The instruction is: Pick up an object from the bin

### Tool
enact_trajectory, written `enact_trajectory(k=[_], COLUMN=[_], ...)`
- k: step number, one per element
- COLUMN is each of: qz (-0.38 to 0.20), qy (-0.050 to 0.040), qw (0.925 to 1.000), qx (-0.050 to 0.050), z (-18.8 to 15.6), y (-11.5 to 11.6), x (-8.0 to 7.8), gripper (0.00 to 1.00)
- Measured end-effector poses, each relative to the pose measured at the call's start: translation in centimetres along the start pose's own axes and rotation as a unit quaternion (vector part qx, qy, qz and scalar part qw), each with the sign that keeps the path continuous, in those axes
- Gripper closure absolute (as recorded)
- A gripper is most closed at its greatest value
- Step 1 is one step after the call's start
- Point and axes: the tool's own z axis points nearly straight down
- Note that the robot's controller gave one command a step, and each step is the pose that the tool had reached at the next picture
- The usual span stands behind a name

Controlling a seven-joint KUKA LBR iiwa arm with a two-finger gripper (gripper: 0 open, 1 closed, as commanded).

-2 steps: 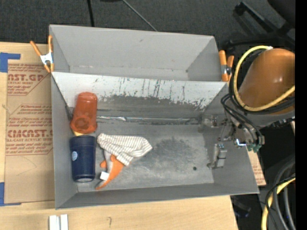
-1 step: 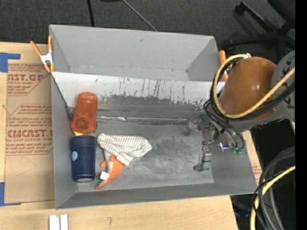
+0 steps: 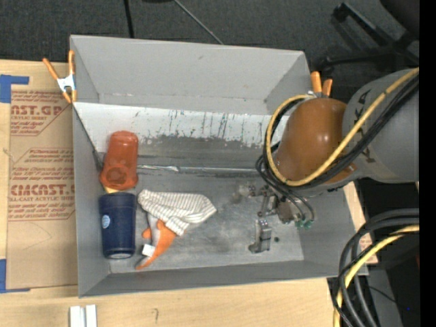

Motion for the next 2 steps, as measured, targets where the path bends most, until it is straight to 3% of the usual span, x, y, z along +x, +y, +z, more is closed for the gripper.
enact_trajectory(k=[1, 2], qz=[0.039, -0.058], qy=[0.0010, 0.0012], qw=[0.9992, 0.9983], qx=[-0.001, 0.000], z=[3.1, 7.3], y=[4.8, 4.2], x=[-0.6, -1.5], gripper=[0.00, 1.00])
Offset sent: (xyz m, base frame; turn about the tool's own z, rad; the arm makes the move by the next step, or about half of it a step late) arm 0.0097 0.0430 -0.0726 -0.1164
